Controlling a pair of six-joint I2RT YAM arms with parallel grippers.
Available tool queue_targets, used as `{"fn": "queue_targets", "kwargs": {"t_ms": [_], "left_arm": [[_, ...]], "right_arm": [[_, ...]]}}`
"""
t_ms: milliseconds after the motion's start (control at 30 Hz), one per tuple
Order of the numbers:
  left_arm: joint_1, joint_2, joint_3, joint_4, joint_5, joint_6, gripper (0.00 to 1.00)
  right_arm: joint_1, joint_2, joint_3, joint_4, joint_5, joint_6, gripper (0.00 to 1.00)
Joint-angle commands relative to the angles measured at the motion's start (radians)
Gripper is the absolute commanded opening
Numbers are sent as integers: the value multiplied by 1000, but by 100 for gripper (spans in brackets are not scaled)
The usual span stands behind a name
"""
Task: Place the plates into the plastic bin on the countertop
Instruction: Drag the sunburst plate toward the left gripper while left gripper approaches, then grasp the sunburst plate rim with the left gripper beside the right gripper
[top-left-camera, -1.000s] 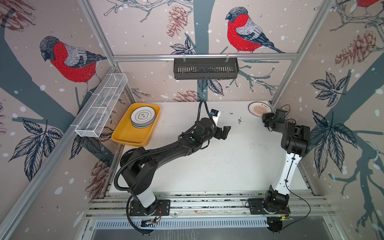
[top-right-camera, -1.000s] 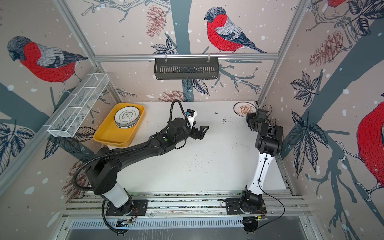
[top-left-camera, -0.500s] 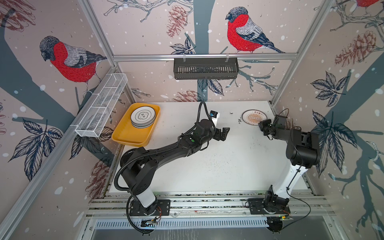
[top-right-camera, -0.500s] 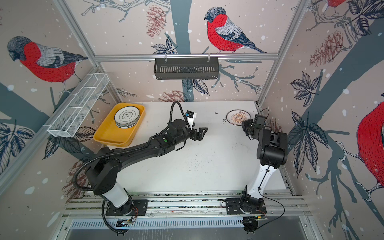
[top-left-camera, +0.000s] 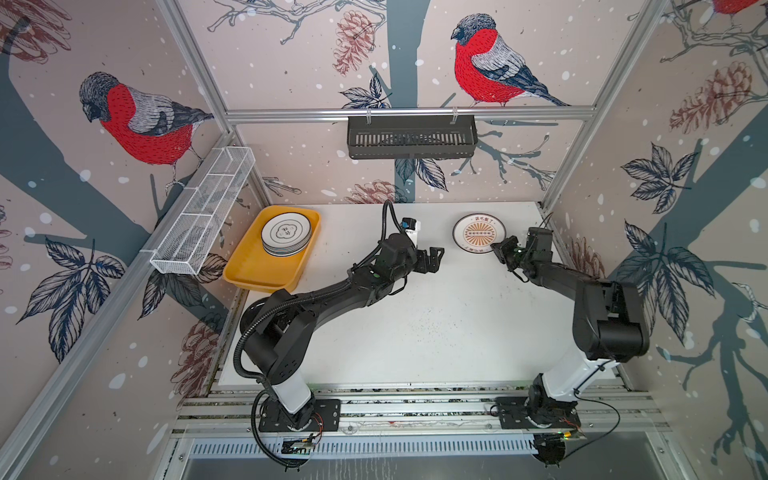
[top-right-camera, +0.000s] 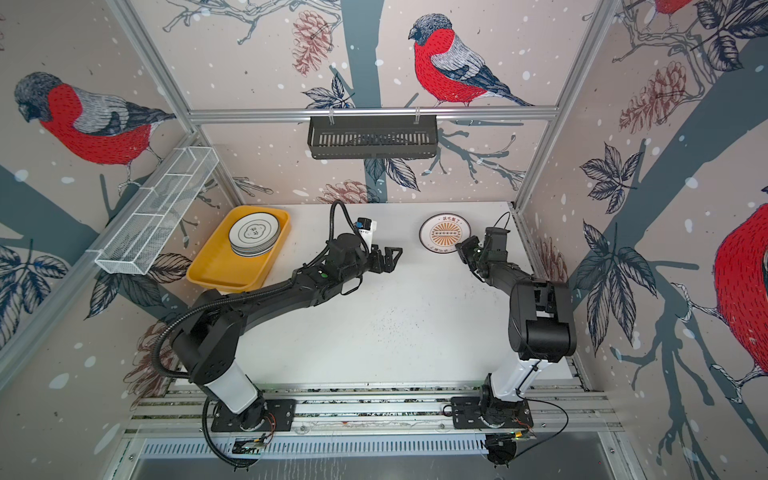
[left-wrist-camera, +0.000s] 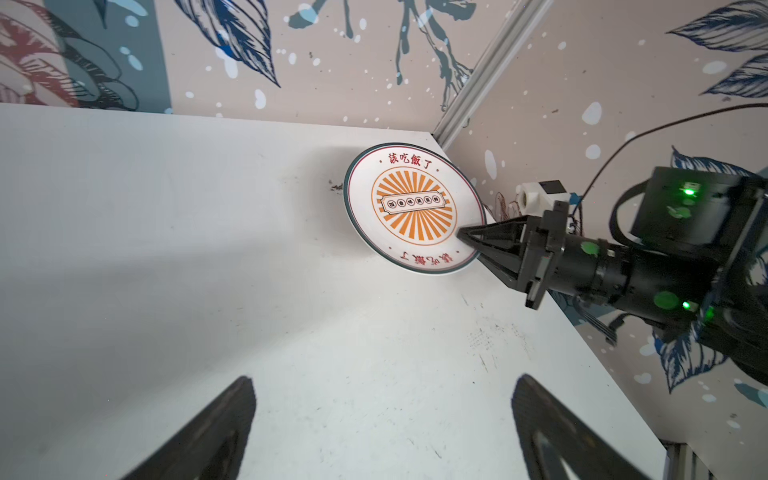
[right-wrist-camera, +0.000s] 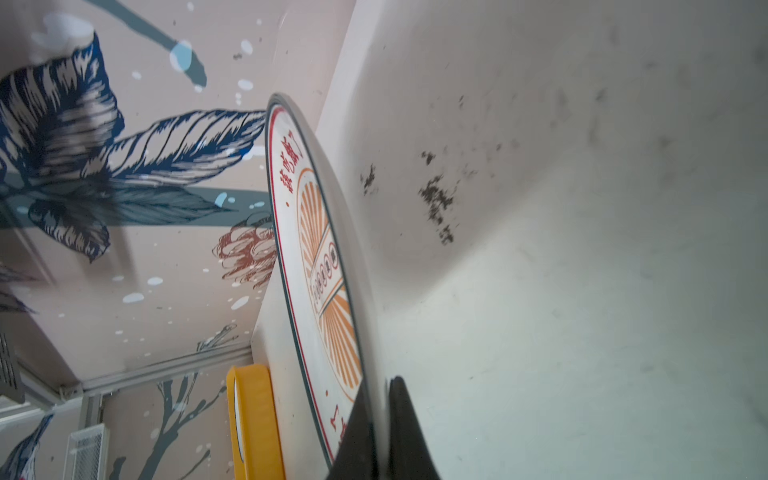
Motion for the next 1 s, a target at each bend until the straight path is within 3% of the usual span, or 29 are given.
{"fn": "queue_targets", "kwargs": {"t_ms": [0, 433, 967], "left_arm": [[28, -10, 2, -3, 19, -40, 96], [264, -53, -80, -26, 190, -139, 96], [411, -63, -196, 98, 377, -214, 88]], "right_arm": [[61, -12, 30, -8, -26, -56, 2], [364, 38, 116, 42, -16, -51, 2], [425, 66, 145, 119, -121, -15, 2]]}}
